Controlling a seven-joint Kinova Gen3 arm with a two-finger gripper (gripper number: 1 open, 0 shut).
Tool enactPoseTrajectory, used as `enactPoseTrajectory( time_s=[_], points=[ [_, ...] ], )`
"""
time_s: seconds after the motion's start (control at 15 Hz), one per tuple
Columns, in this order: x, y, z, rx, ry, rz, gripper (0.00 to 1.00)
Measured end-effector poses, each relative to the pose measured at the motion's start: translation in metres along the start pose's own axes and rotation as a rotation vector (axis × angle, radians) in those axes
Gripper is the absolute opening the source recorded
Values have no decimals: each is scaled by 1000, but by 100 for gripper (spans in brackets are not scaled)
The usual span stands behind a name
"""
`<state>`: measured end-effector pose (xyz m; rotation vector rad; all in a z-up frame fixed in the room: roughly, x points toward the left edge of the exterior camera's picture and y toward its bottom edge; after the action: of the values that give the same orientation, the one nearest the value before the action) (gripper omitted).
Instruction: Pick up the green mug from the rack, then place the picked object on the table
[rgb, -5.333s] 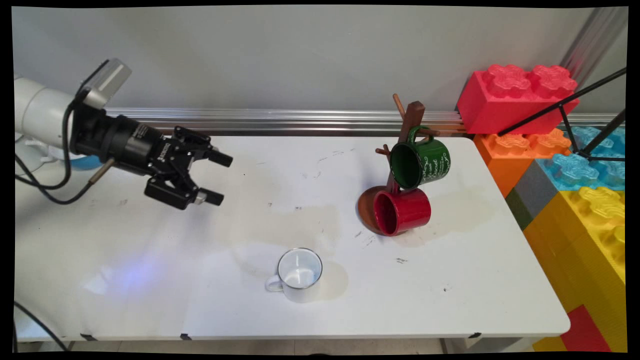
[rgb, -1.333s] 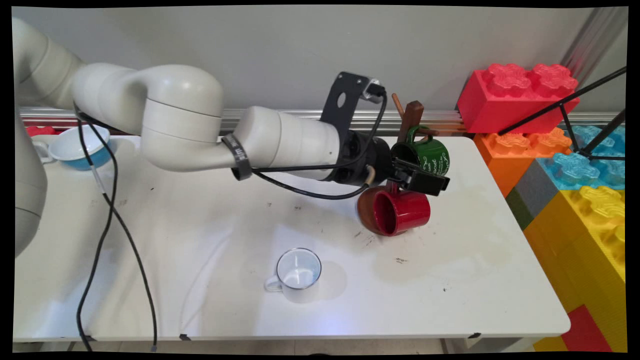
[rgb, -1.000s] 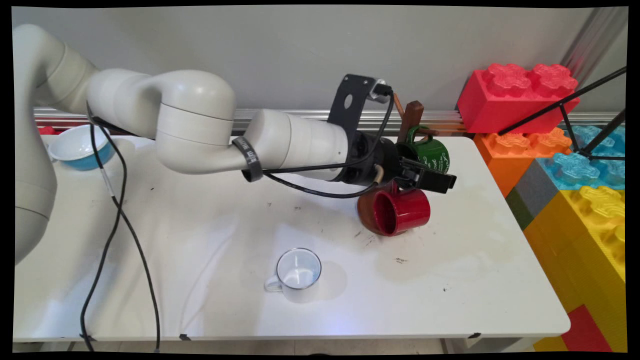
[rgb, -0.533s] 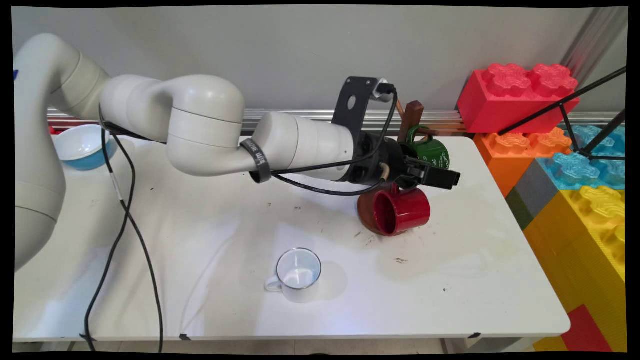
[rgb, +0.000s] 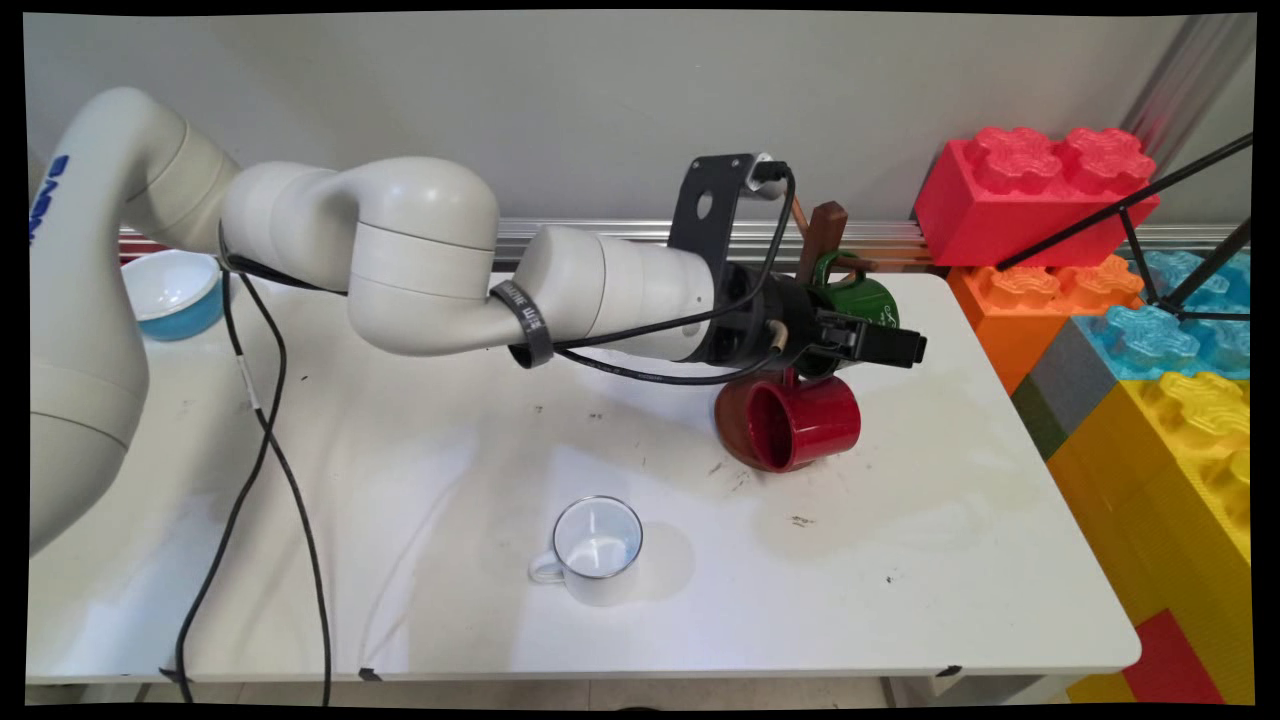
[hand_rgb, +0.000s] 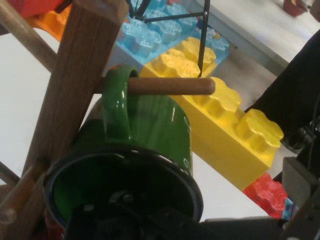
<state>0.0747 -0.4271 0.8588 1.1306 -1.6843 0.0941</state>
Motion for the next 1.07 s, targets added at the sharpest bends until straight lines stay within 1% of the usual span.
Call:
enactPoseTrajectory(
  time_s=[0.47,0.53,1.07],
  points=[
    [-1,-1,1,-1,6,-35,100],
    [-1,-2,1,-1,8,-37,0],
    [1,-10,-2,21,28,-54,0]
  ],
)
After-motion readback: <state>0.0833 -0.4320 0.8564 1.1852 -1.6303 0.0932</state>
